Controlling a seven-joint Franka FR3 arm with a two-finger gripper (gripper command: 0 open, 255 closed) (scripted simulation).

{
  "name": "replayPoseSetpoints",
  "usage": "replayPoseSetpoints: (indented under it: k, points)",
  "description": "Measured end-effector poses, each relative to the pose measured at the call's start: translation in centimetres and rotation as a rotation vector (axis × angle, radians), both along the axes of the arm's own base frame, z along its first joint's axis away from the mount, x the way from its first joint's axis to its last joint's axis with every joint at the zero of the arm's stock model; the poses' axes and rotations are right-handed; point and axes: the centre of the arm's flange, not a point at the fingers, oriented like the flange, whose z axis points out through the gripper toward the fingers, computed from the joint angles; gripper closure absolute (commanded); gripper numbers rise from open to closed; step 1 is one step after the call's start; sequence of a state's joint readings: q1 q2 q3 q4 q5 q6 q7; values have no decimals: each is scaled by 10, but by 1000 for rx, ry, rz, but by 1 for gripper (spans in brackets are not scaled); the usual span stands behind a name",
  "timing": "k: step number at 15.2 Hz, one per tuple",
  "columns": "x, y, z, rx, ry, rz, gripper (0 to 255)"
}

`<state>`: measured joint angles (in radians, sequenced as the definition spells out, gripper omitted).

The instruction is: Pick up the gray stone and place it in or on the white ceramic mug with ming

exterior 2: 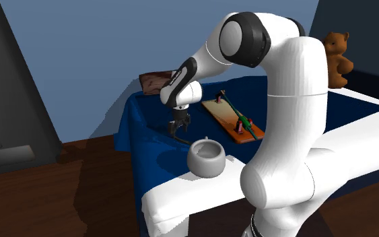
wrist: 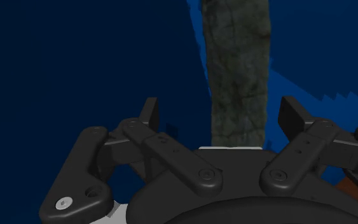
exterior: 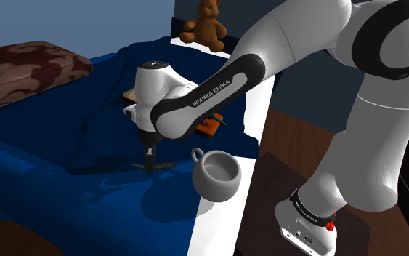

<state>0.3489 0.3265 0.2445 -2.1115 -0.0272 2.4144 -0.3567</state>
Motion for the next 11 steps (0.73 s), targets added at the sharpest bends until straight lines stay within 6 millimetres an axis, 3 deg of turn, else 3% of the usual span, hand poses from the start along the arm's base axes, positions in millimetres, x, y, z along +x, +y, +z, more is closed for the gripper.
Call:
replayPoseSetpoints:
  k: [3, 4, 11]
  points:
    - [0, 0, 0, 0, 0, 0, 0]
    - [0, 0, -1, 0, 0, 0, 255]
    - [2, -2, 2, 0, -3, -4, 255]
